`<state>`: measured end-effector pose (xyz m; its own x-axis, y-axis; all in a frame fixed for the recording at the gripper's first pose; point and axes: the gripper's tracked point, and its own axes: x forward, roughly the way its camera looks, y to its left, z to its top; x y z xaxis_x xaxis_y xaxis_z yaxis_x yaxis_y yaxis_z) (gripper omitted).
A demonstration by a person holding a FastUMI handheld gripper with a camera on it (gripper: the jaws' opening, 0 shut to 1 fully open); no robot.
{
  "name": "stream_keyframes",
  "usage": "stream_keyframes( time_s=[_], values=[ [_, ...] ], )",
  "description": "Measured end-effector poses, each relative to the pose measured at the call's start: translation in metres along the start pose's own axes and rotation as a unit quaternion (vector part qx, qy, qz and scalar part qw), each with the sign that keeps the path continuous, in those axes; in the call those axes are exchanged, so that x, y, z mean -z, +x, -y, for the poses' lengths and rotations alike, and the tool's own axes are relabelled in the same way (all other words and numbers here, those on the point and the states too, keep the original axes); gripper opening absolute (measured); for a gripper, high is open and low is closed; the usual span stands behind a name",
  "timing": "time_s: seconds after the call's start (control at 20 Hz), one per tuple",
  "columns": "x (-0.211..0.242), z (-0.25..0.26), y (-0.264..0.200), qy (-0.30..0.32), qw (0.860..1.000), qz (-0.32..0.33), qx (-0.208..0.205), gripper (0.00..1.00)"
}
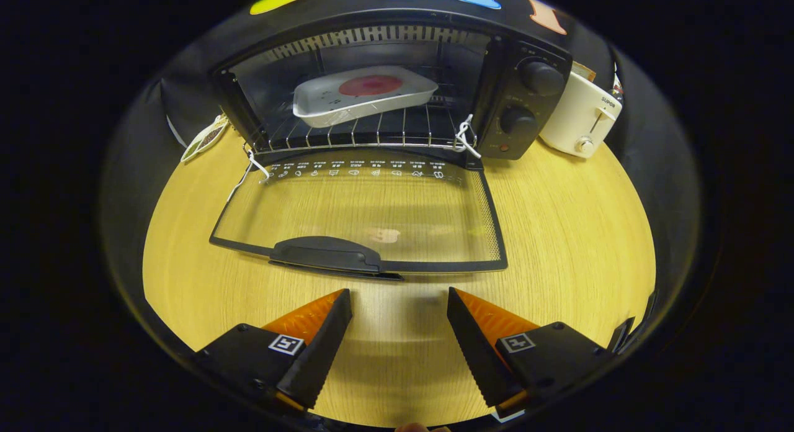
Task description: Open the toaster oven, put the food inside, and close the toaster oven door.
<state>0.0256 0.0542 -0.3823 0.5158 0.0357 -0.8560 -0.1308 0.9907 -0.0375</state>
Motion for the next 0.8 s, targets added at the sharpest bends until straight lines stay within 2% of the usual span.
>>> stream_keyframes(
  time_s=[0.65,0.8],
  values=[
    [-0.013,-0.02,0.005,-0.003,1.0,-0.002,0.001,0.99],
    [-0.019,-0.02,-0.01,-0.015,0.999,0.031,-0.008,0.99]
  ],
)
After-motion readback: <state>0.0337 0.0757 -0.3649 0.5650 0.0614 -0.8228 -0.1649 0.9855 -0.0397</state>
